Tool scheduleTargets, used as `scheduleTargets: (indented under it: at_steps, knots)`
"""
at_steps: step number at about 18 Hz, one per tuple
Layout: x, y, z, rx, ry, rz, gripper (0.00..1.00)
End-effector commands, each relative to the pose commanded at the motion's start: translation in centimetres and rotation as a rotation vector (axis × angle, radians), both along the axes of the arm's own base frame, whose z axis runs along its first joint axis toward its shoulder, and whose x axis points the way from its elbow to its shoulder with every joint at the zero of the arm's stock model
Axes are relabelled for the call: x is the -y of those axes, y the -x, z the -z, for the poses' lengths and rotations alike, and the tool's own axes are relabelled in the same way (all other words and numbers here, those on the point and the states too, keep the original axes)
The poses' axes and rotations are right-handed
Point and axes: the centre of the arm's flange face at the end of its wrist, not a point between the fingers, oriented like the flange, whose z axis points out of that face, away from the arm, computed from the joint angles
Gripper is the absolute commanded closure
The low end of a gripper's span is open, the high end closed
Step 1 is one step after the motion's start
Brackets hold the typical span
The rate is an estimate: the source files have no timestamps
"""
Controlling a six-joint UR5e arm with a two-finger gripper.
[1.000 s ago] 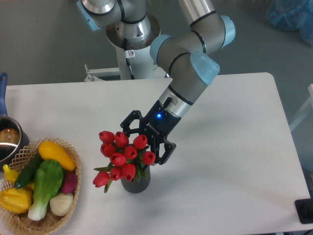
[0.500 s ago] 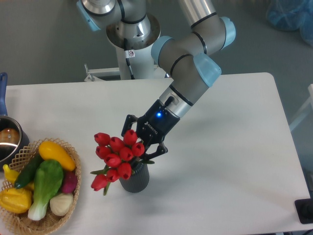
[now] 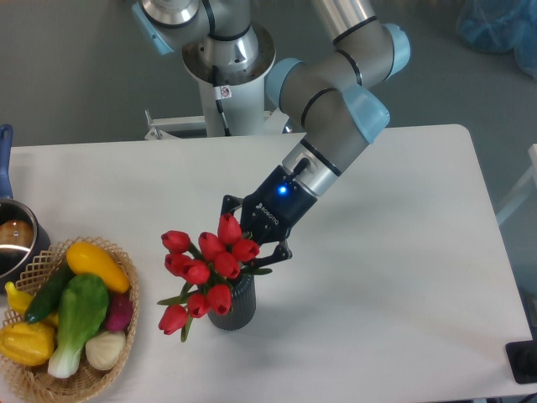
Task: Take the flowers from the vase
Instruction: 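Lift the tulip bunch up out of the black vase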
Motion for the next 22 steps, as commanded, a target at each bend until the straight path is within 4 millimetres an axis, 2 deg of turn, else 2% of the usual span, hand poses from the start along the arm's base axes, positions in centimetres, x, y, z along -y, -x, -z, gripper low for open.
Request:
scheduleTargets:
  at_steps: [5, 14, 18, 22]
  knots:
    - [1.5, 0.6, -3.0, 0.047, -0.079, -0.028, 0.98]
    - [3.8, 2.0, -7.0, 0.121, -0.195, -0.059, 0.98]
    - [4.2, 2.6, -8.3, 0.155, -0.232, -0.061, 0.98]
    - [4.9, 3.2, -8.9, 0.188, -0.273, -0.063, 0.98]
